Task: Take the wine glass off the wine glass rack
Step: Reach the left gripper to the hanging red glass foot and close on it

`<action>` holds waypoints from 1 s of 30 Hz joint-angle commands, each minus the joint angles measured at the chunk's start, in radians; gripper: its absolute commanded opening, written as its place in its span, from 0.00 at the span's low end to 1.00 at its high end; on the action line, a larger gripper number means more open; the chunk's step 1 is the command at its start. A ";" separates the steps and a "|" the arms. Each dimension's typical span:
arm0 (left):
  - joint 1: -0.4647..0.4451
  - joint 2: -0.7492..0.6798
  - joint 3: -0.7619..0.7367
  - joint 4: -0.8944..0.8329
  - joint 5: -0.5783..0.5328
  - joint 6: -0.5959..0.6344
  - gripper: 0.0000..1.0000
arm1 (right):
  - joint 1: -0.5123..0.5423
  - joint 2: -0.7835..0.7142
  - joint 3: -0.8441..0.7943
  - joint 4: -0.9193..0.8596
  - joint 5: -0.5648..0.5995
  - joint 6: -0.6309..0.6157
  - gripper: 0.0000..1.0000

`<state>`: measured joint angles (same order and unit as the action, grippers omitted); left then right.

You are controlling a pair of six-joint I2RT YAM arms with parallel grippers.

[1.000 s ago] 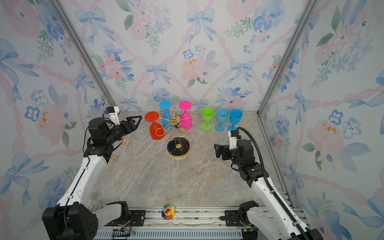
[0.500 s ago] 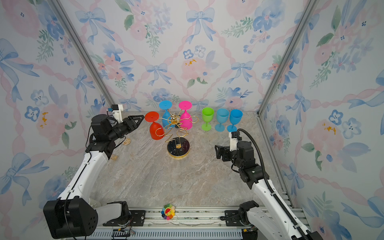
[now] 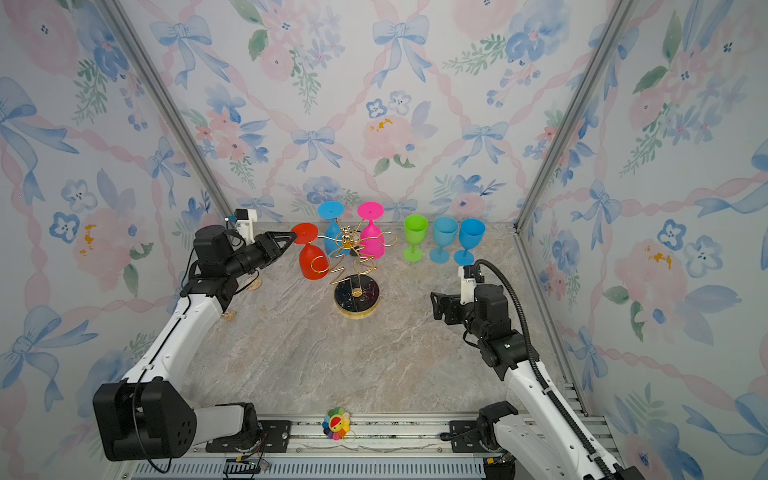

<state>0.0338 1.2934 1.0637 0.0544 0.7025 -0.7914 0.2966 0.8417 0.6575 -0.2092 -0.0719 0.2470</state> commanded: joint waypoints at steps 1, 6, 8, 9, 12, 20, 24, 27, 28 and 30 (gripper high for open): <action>-0.007 0.006 0.033 0.010 0.029 -0.019 0.37 | 0.010 -0.013 -0.014 -0.006 0.017 0.012 0.95; -0.008 0.010 0.035 0.010 0.034 -0.028 0.32 | 0.010 -0.013 -0.015 -0.007 0.018 0.012 0.94; -0.007 0.011 0.037 0.011 0.036 -0.031 0.29 | 0.010 -0.016 -0.015 -0.007 0.018 0.012 0.95; -0.008 0.011 0.036 0.010 0.035 -0.031 0.29 | 0.010 -0.015 -0.014 -0.008 0.018 0.014 0.95; -0.008 0.009 0.036 0.011 0.033 -0.033 0.27 | 0.010 -0.018 -0.015 -0.010 0.019 0.013 0.94; -0.008 0.008 0.032 0.010 0.042 -0.040 0.21 | 0.010 -0.018 -0.016 -0.011 0.019 0.014 0.94; -0.008 0.005 0.029 0.010 0.048 -0.048 0.17 | 0.010 -0.020 -0.016 -0.012 0.020 0.014 0.94; -0.007 0.006 0.031 0.010 0.052 -0.056 0.15 | 0.010 -0.023 -0.016 -0.012 0.022 0.013 0.94; -0.007 0.005 0.031 0.010 0.054 -0.060 0.14 | 0.010 -0.023 -0.016 -0.013 0.022 0.014 0.94; -0.008 0.002 0.032 0.011 0.058 -0.068 0.13 | 0.010 -0.023 -0.016 -0.013 0.022 0.014 0.94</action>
<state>0.0311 1.2972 1.0737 0.0551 0.7345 -0.8471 0.2966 0.8341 0.6521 -0.2169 -0.0666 0.2508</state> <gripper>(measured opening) 0.130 0.943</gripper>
